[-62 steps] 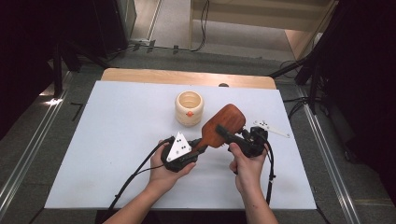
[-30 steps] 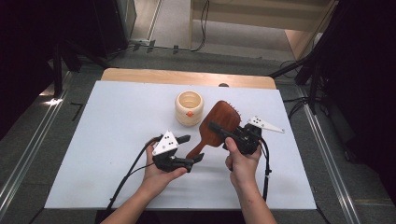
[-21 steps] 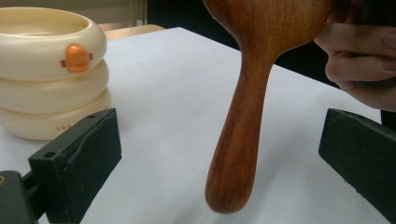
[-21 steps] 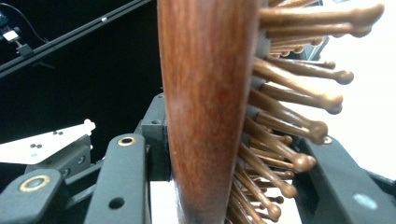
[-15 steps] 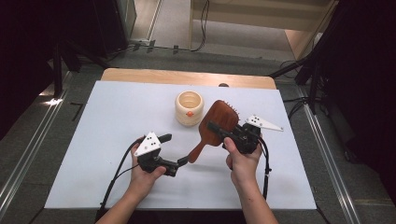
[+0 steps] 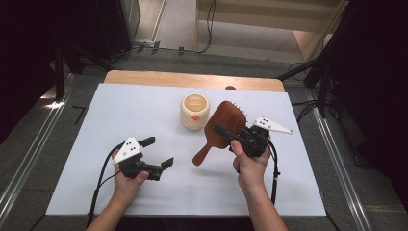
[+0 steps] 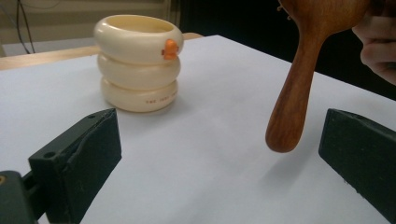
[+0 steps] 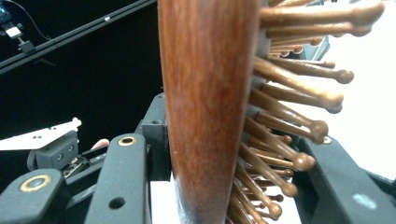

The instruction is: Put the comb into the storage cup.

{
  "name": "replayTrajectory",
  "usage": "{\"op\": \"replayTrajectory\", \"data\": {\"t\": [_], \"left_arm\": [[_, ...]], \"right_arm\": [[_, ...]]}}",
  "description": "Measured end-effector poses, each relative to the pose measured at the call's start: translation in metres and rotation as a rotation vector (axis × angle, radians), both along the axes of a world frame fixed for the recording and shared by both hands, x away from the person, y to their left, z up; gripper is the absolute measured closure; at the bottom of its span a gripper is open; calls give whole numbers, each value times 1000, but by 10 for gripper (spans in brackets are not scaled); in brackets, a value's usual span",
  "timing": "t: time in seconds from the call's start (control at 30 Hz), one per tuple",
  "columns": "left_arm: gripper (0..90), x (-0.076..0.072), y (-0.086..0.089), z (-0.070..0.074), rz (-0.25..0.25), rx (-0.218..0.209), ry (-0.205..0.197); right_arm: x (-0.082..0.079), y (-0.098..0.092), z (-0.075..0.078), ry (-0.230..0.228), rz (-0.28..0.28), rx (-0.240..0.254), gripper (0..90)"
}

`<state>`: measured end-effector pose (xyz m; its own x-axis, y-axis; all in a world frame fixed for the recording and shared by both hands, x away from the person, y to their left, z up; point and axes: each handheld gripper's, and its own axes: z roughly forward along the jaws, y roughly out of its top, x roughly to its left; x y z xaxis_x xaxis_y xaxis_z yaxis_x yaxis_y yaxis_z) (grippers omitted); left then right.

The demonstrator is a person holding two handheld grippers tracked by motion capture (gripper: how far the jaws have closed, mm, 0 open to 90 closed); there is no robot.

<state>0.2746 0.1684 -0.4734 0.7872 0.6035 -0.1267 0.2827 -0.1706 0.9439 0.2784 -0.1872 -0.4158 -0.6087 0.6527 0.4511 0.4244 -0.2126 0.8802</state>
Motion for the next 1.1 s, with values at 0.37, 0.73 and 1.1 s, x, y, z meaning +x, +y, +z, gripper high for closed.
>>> {"op": "replayTrajectory", "data": {"t": [0.37, 0.73, 1.1], "left_arm": [[0, -1, 34, 1, 68, -15, -18], [0, -5, 69, -4, 133, -5, -24], [0, -14, 95, -8, 187, 0, -35]], "right_arm": [[3, 3, 8, -8, 3, -5, 523], [9, 5, 21, -24, 1, -15, 523], [14, 4, 31, -41, -11, -10, 523]]}}
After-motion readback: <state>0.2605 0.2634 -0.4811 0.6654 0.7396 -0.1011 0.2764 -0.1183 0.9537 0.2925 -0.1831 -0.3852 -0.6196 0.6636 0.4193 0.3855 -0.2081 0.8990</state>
